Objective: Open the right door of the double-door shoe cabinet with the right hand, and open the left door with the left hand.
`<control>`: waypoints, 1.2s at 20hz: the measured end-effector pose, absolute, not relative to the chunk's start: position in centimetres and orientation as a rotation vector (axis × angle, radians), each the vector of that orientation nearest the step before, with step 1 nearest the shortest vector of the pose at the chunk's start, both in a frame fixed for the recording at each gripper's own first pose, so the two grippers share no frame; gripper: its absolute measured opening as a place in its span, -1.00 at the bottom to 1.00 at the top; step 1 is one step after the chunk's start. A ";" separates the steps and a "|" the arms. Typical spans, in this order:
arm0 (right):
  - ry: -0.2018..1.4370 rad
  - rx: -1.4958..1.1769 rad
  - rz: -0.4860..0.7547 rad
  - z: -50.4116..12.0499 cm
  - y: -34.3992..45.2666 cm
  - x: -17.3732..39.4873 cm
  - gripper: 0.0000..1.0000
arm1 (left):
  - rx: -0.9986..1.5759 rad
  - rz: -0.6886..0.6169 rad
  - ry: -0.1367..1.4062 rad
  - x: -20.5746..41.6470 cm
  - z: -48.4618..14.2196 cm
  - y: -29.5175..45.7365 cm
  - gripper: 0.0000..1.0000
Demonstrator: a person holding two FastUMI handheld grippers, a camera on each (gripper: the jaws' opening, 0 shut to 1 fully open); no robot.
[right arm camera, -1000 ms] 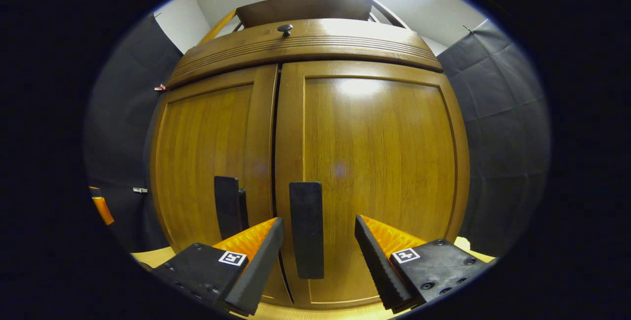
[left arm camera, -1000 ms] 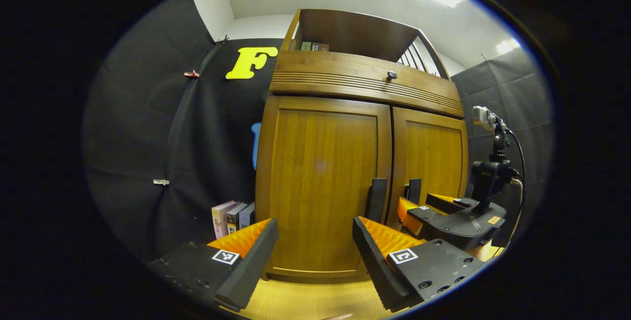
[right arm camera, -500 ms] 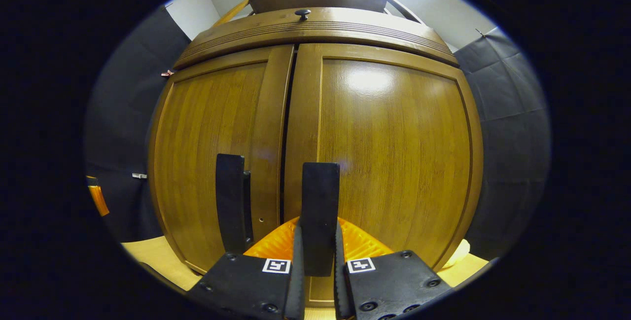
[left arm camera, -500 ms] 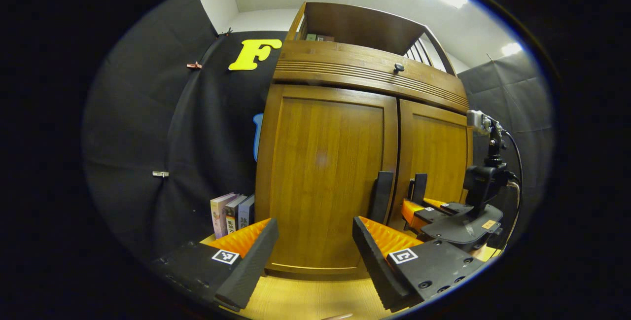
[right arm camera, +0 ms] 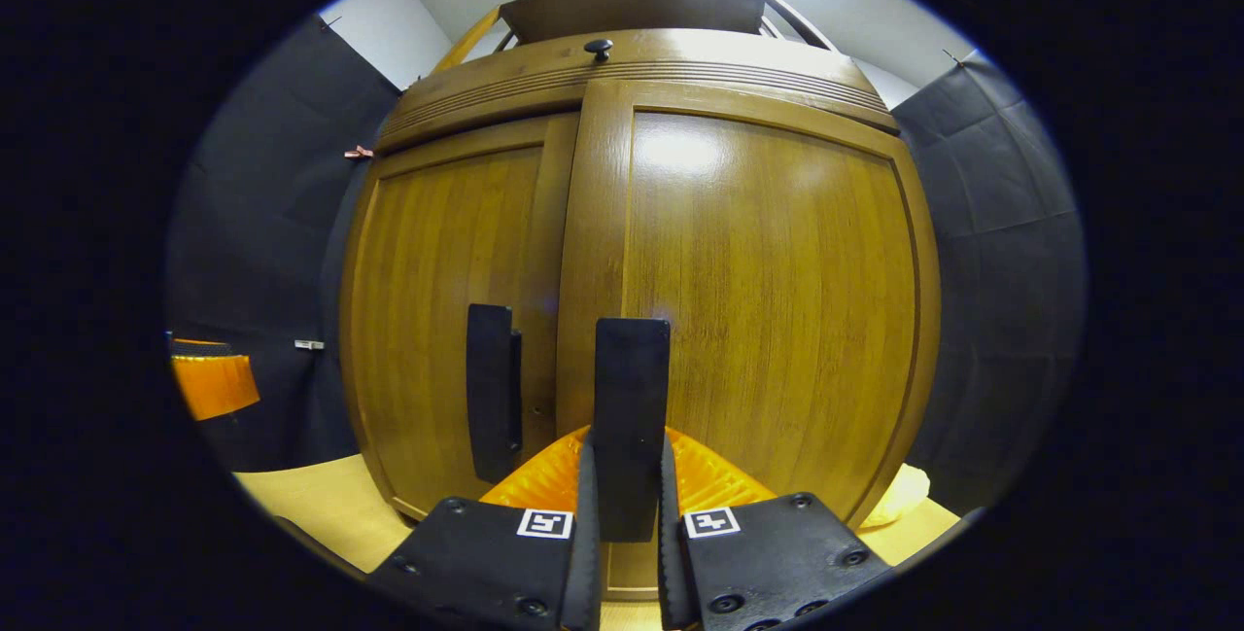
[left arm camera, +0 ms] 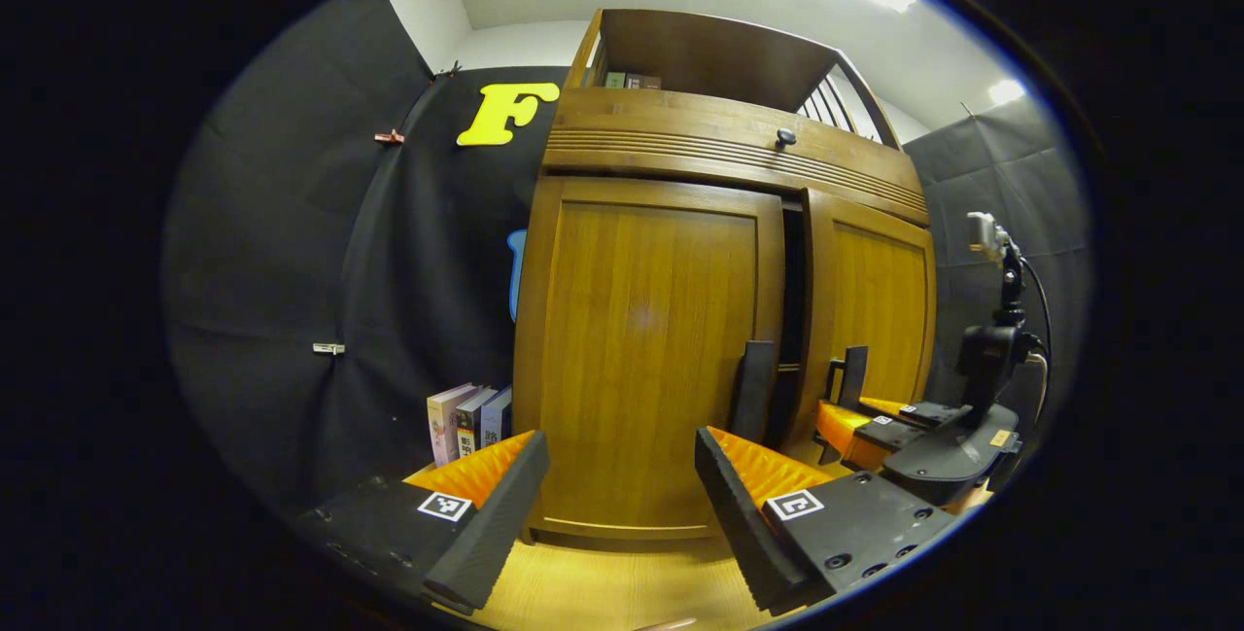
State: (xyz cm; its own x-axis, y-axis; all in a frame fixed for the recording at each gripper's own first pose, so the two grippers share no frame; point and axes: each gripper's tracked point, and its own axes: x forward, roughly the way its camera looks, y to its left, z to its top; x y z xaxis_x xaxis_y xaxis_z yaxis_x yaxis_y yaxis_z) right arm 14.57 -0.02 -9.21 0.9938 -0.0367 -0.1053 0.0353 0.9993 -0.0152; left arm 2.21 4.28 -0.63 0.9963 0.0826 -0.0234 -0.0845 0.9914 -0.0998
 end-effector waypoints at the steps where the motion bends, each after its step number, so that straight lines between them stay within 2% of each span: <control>1: 0.107 -0.010 -0.027 -9.1 -0.1 13.9 -0.46 | -0.100 0.082 0.020 2.1 -0.5 4.0 0.89; 7: 0.109 -0.006 0.012 -8.1 -0.9 9.8 -0.46 | -0.078 0.082 0.009 1.8 0.3 2.6 0.89; 8: 0.110 -0.006 0.017 -7.8 -1.1 9.6 -0.55 | -0.076 0.081 0.009 1.8 0.3 2.2 0.89; 9: 0.112 -0.006 0.021 -7.5 -1.2 9.2 -0.46 | -0.077 0.077 0.009 1.9 0.3 1.9 0.89; 10: 0.112 -0.004 0.024 -7.3 -1.5 8.5 -0.46 | -0.080 0.071 0.009 1.9 0.3 1.5 0.89; 11: 0.116 -0.004 0.027 -7.4 -1.9 7.2 -0.55 | -0.080 0.064 0.009 2.0 0.3 1.0 0.84; 12: 0.117 -0.004 0.030 -7.3 -2.1 6.5 -0.46 | -0.079 0.057 0.011 2.0 0.2 0.6 0.84; 13: 0.119 -0.005 0.031 -7.1 -2.4 5.8 -0.46 | -0.076 0.051 0.012 2.1 0.2 0.3 0.84; 14: 0.120 -0.008 0.029 -6.9 -2.8 5.2 -0.54 | -0.072 0.048 0.012 2.2 0.1 0.1 0.84; 15: 0.118 -0.013 0.027 -6.7 -3.1 4.5 -0.46 | -0.068 0.045 0.012 2.4 0.1 -0.2 0.84; 18: 0.122 -0.032 0.014 -6.1 -4.2 2.8 -0.46 | -0.053 0.029 0.011 3.0 -0.1 -1.2 0.84; 19: 0.124 -0.039 0.008 -6.0 -4.7 2.2 -0.55 | -0.053 0.018 0.011 3.3 -0.2 -1.7 0.84; 20: 0.125 -0.044 0.000 -5.9 -5.1 1.6 -0.55 | -0.057 0.007 0.012 3.4 -0.3 -2.2 0.84; 21: 0.124 -0.047 -0.008 -5.8 -5.7 1.1 -0.47 | -0.062 -0.004 0.014 3.6 -0.4 -2.6 0.84; 24: 0.125 -0.052 -0.040 -5.3 -7.1 -0.5 -0.48 | -0.072 -0.031 0.020 4.2 -0.9 -4.1 0.89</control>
State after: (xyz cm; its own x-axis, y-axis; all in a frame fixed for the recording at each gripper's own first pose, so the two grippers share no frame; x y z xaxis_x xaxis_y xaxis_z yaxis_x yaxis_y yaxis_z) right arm -0.54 -7.13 -5.31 0.9914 -0.0429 -0.1238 0.0364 0.9979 -0.0543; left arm 4.20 -4.08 -0.89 0.9993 -0.0320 -0.0191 0.0306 0.9969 -0.0722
